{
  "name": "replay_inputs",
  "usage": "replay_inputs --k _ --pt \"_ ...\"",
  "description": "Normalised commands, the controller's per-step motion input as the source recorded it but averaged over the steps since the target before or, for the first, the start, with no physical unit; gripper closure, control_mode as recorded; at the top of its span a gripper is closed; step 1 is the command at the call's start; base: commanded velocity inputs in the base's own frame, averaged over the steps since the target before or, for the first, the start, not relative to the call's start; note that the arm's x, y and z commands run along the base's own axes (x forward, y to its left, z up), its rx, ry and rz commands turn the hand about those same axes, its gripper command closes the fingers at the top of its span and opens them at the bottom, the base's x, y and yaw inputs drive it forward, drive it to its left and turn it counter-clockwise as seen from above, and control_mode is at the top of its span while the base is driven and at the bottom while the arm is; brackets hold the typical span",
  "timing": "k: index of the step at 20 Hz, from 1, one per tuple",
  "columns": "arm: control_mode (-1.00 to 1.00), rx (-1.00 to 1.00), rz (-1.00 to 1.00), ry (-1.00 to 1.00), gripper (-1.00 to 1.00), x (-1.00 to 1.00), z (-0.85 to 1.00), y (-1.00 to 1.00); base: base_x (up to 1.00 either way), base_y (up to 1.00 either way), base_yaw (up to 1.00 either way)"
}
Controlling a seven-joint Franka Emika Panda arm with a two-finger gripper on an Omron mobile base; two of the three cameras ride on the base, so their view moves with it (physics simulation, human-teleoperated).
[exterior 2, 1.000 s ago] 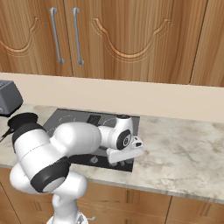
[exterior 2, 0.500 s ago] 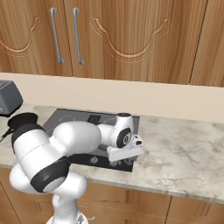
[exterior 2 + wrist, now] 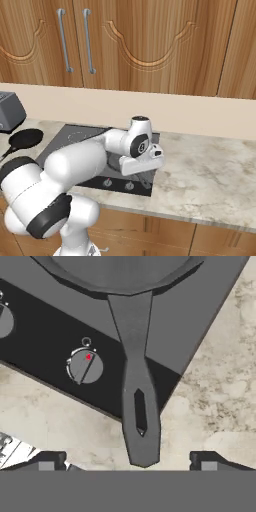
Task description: Place both pans onto different burners. Then place the onion and the steak on different pans.
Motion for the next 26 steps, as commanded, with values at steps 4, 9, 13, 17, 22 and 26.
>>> replay_inputs --k 4,9,13,17,22,26 --pt "-1.00 0.09 -0.10 -0.09 -1.00 -0.64 0.41 0.50 0.00 0.00 0.00" --pt "-1.00 0.05 -0.21 -0.13 -1.00 -0.51 0.51 0.41 0.00 0.00 0.00" --pt "-1.00 0.00 -0.16 -0.08 -1.00 -0.20 0.47 0.38 0.00 0.00 0.00" --pt "-1.00 0.00 -0.06 -0.04 -1.00 -0.08 0.27 0.48 0.00 0.00 0.00" --pt "-1.00 0.00 -0.04 -0.01 -1.00 0.00 0.29 0.34 0.00 0.00 0.00" --pt "-1.00 0.00 0.00 0.00 -1.00 -0.02 0.27 0.24 0.00 0.00 0.00"
